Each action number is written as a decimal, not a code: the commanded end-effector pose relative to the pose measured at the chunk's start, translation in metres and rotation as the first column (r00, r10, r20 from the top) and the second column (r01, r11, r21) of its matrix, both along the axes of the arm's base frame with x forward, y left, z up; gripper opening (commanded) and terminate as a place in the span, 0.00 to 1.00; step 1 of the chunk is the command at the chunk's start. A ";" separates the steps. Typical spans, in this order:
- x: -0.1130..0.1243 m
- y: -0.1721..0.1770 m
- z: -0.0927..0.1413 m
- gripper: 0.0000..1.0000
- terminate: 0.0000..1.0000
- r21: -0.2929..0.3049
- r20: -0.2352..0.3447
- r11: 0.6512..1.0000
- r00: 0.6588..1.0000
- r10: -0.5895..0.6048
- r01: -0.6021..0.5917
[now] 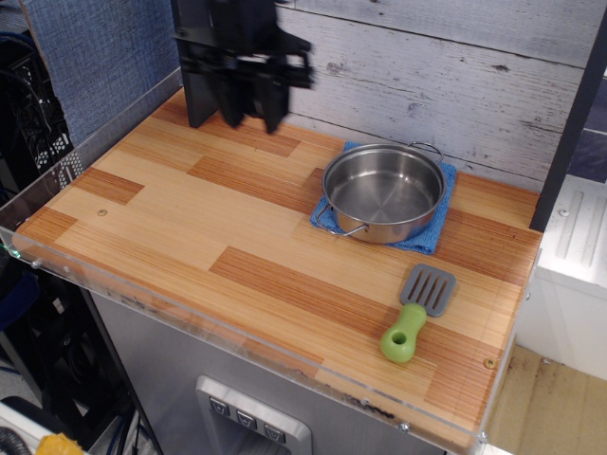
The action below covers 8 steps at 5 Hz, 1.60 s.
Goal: Move sushi to left of spatula.
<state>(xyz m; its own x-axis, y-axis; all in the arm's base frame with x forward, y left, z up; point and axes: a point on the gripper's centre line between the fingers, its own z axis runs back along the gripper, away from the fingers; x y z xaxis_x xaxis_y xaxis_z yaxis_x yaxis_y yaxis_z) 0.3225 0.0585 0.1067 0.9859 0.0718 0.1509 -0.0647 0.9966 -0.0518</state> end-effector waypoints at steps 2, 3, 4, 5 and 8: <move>-0.070 -0.022 -0.046 0.00 0.00 0.122 -0.130 0.983 0.984 -0.122 0.138; -0.075 -0.025 -0.054 0.00 0.00 0.114 -0.149 0.982 0.980 -0.131 0.149; -0.074 -0.038 -0.061 0.00 0.00 0.081 -0.144 0.979 0.974 -0.173 0.186; -0.070 -0.065 -0.067 0.00 0.00 0.035 -0.113 0.971 0.966 -0.231 0.237; -0.077 -0.091 -0.070 0.00 0.00 0.131 -0.115 0.969 0.974 -0.197 0.212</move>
